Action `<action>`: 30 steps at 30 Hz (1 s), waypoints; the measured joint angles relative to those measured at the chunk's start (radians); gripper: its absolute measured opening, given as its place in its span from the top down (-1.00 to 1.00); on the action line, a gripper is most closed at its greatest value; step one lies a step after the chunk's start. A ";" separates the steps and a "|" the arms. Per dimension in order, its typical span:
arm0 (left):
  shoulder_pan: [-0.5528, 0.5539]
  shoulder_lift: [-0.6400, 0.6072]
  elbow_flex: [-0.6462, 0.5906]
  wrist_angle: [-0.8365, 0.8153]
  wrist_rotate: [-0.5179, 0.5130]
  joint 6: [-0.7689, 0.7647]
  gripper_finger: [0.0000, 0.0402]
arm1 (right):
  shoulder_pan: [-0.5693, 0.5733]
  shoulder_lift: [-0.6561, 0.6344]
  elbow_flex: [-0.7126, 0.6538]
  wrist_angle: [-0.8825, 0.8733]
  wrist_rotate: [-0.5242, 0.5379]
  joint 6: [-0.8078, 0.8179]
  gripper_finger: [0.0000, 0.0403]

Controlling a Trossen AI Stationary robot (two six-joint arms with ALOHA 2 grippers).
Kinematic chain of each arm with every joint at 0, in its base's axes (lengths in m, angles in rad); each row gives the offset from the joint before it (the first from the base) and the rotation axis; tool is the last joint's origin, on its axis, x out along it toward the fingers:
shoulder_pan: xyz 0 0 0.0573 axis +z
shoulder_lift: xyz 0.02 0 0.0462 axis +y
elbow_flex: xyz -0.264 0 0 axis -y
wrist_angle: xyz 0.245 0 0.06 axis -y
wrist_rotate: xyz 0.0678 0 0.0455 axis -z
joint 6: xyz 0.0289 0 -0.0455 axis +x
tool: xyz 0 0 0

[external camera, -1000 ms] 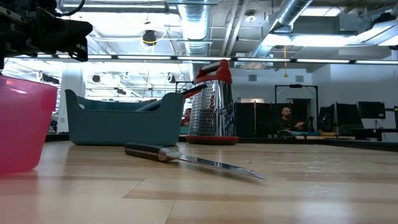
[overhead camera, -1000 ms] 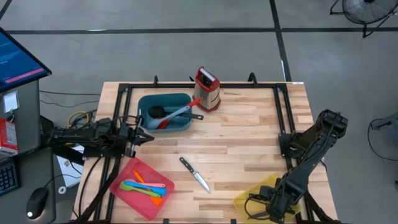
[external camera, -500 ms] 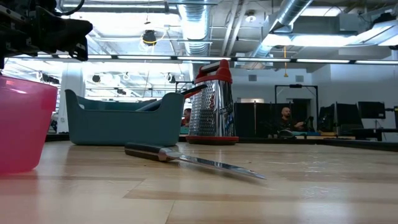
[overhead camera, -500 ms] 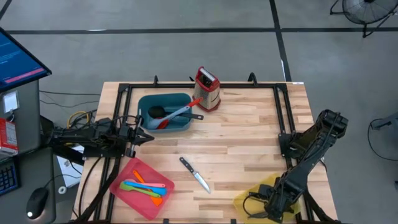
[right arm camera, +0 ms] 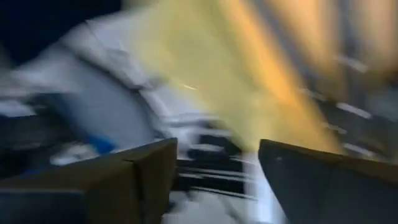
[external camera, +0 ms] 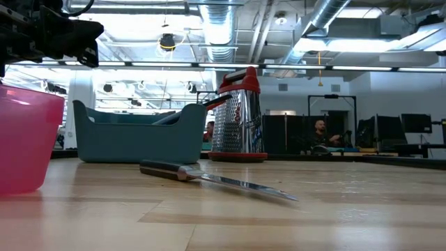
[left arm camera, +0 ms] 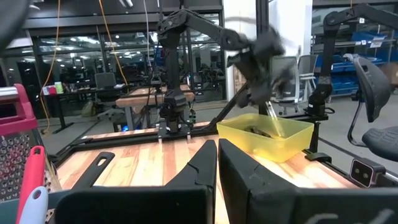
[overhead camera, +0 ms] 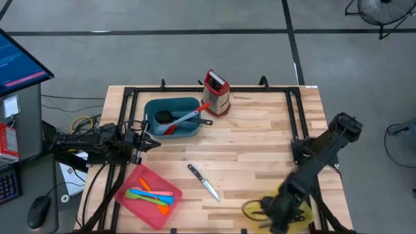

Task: Pick & Place Kitchen Items
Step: Put the silver table knife into the yellow bin

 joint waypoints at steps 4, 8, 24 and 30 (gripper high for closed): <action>0.000 0.000 0.000 0.005 0.000 0.000 0.99 | -0.116 -0.006 0.133 0.157 0.055 -0.027 -0.22; 0.000 0.000 0.000 0.006 0.000 0.000 0.99 | -0.223 -0.007 0.259 0.184 0.247 -0.235 -0.20; 0.000 0.008 0.000 0.011 0.000 0.000 0.99 | -0.517 0.317 0.504 0.148 0.424 -0.708 0.35; 0.000 0.022 0.000 0.017 0.000 0.000 0.99 | -0.538 0.573 0.839 -0.191 0.457 -0.672 0.49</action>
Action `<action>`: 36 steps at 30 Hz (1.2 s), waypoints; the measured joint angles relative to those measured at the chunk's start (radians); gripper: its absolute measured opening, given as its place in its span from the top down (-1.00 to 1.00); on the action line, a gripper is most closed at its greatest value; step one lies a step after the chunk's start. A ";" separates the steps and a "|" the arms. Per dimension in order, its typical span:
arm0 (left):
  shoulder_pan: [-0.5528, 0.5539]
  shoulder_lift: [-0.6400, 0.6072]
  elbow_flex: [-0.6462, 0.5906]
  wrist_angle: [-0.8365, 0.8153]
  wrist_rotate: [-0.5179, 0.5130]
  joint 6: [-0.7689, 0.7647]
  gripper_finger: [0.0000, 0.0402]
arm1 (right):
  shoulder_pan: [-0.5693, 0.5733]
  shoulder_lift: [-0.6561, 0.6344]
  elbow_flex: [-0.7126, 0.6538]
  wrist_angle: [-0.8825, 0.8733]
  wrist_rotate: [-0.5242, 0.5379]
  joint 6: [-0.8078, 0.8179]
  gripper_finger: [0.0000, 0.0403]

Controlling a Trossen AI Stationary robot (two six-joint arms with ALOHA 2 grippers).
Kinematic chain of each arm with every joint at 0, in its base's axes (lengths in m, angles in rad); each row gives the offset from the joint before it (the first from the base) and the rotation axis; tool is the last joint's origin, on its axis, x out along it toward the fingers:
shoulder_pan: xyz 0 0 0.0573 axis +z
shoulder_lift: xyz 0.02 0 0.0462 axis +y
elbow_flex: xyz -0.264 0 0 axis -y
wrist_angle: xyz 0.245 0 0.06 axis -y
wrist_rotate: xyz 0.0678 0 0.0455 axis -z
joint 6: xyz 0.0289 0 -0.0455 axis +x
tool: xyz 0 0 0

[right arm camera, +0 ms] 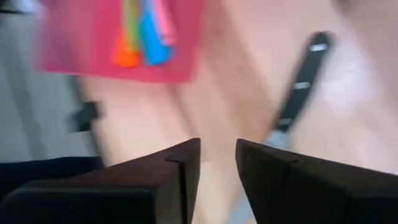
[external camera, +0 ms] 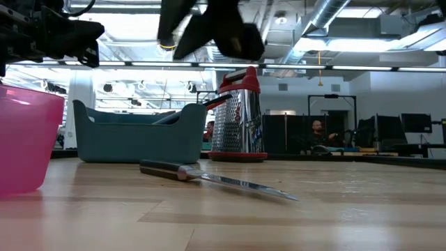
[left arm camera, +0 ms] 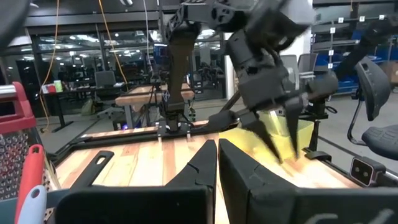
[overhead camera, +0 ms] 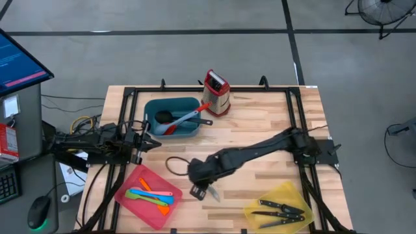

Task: Pick & Place Kitchen Items
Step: Put the silver table knife into the yellow bin

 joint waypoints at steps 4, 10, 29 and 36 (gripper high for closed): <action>0.000 0.012 0.000 0.004 0.000 0.000 0.99 | 0.003 0.150 0.248 -0.241 0.093 -0.019 0.66; 0.000 0.023 0.000 0.005 0.000 0.000 0.99 | 0.003 0.293 0.427 -0.341 0.106 -0.060 0.93; 0.000 0.085 0.000 0.014 0.000 0.000 0.99 | -0.069 0.306 0.418 -0.316 0.115 -0.064 -0.15; 0.000 0.088 0.000 0.017 0.000 0.000 0.99 | -0.108 0.306 0.418 -0.314 0.173 -0.072 -0.19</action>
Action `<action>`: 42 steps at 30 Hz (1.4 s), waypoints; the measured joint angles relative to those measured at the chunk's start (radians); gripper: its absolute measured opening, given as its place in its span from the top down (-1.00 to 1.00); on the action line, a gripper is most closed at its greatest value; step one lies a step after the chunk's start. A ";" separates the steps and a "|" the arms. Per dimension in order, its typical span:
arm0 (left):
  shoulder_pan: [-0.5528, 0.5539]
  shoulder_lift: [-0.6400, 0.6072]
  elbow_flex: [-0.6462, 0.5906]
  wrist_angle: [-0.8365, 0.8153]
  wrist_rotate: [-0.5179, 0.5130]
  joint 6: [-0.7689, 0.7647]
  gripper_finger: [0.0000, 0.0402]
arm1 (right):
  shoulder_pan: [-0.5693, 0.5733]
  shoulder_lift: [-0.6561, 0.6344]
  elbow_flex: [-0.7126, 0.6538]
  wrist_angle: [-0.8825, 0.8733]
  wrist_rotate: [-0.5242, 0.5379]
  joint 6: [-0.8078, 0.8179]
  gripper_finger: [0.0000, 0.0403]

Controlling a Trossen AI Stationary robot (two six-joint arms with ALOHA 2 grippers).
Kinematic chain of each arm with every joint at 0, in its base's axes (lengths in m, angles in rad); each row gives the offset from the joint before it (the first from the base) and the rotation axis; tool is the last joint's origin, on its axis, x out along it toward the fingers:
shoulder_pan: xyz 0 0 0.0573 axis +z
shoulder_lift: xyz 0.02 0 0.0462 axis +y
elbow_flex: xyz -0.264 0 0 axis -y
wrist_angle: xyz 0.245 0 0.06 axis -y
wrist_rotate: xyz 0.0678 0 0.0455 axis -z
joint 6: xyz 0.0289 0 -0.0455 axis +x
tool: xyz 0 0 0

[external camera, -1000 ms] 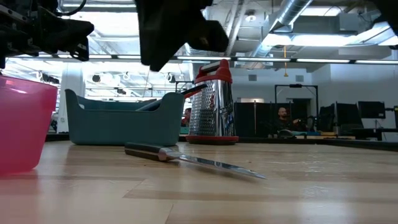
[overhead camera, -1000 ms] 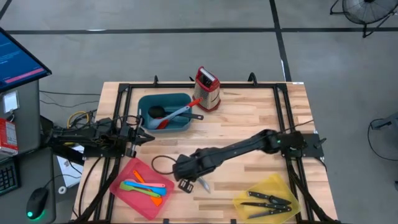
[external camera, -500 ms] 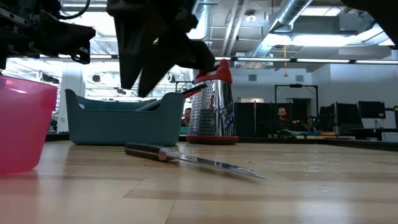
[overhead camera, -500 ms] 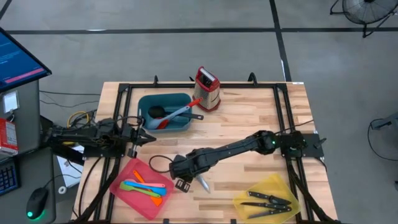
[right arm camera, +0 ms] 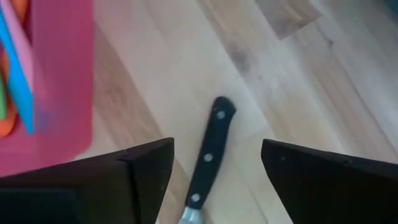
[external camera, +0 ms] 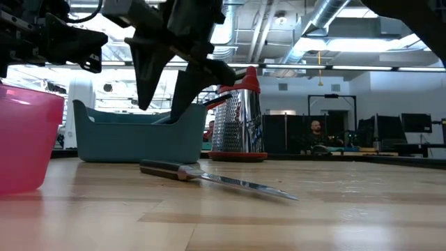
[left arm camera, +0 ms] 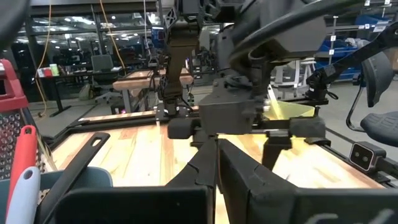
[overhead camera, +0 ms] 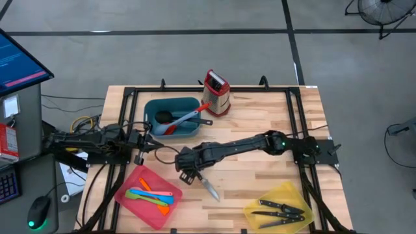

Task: Pick & Place Kitchen Items
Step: Put the silver table knife into the yellow bin

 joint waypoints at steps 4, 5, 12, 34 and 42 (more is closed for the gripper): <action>0.000 0.000 0.000 0.002 0.000 0.000 0.99 | -0.007 0.021 -0.002 -0.002 0.019 -0.019 -0.14; 0.000 0.000 0.000 0.002 0.000 0.000 0.99 | -0.007 0.028 -0.002 -0.002 0.019 -0.025 -0.14; 0.000 0.000 0.000 0.007 0.000 0.000 0.99 | -0.007 0.083 -0.002 0.000 -0.020 -0.022 -0.25; 0.000 0.012 0.000 0.017 0.000 0.000 0.99 | 0.004 0.153 0.007 -0.080 -0.053 0.043 -0.06; 0.000 0.013 0.000 0.023 0.000 0.000 0.99 | 0.004 0.151 0.004 -0.092 -0.064 0.036 0.66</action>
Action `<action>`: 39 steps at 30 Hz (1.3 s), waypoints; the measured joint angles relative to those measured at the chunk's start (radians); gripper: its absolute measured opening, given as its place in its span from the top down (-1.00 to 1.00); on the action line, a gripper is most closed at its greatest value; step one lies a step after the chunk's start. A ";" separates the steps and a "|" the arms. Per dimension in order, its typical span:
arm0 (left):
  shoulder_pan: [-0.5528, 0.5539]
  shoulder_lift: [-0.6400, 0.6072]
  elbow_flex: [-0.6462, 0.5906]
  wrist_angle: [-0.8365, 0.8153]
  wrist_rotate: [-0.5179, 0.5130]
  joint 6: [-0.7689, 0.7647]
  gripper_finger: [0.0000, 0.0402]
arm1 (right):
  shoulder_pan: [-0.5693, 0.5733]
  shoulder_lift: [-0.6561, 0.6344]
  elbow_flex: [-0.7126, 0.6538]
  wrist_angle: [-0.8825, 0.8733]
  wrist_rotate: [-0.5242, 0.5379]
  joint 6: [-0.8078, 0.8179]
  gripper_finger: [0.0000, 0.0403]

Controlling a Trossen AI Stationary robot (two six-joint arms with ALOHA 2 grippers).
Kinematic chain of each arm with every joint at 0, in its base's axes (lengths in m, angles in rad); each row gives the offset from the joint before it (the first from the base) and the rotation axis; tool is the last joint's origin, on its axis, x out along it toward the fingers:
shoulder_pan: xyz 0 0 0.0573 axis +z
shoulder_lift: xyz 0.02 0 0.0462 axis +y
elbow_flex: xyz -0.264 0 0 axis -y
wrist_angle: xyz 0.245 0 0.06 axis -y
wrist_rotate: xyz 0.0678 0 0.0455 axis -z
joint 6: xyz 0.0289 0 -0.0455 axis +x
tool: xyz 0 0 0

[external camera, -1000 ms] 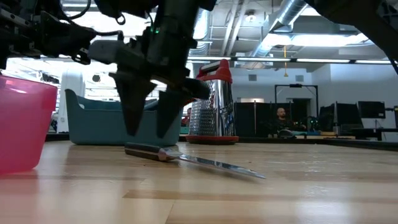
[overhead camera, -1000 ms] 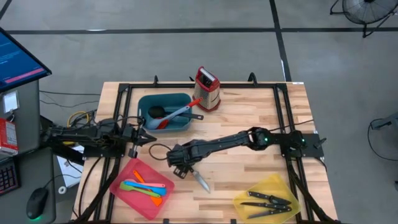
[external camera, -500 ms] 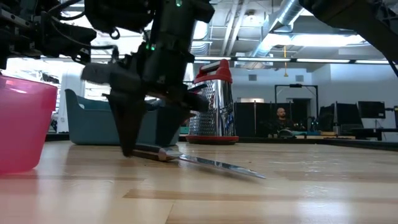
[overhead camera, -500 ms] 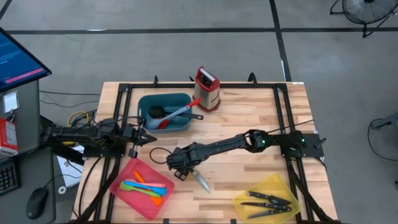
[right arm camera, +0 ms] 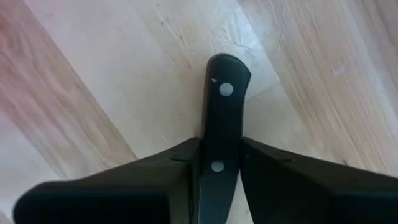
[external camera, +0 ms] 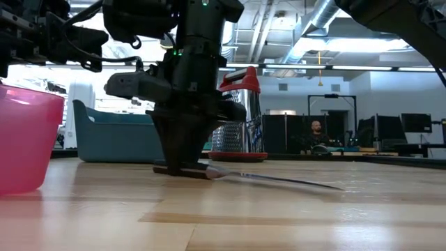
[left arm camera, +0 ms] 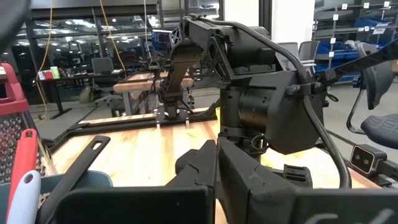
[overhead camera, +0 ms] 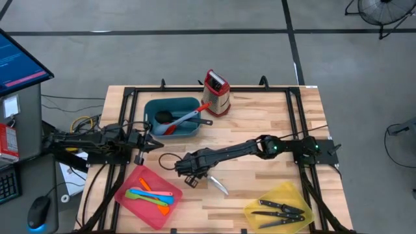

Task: Pick & Place Kitchen Items
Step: Put the silver table knife into the yellow bin

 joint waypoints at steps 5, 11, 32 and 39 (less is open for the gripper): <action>0.000 0.000 0.000 0.003 0.000 0.000 0.99 | 0.001 0.000 0.003 -0.002 -0.003 -0.008 0.66; 0.000 -0.055 0.000 0.006 0.000 0.000 0.99 | 0.010 -0.009 0.017 -0.014 -0.002 -0.011 0.66; 0.002 -0.153 0.000 0.190 -0.007 0.000 0.99 | 0.026 -0.204 0.017 -0.009 0.169 -0.054 0.66; 0.002 -0.153 0.000 0.195 -0.007 0.000 0.99 | 0.047 -0.343 0.019 0.044 0.297 -0.065 0.66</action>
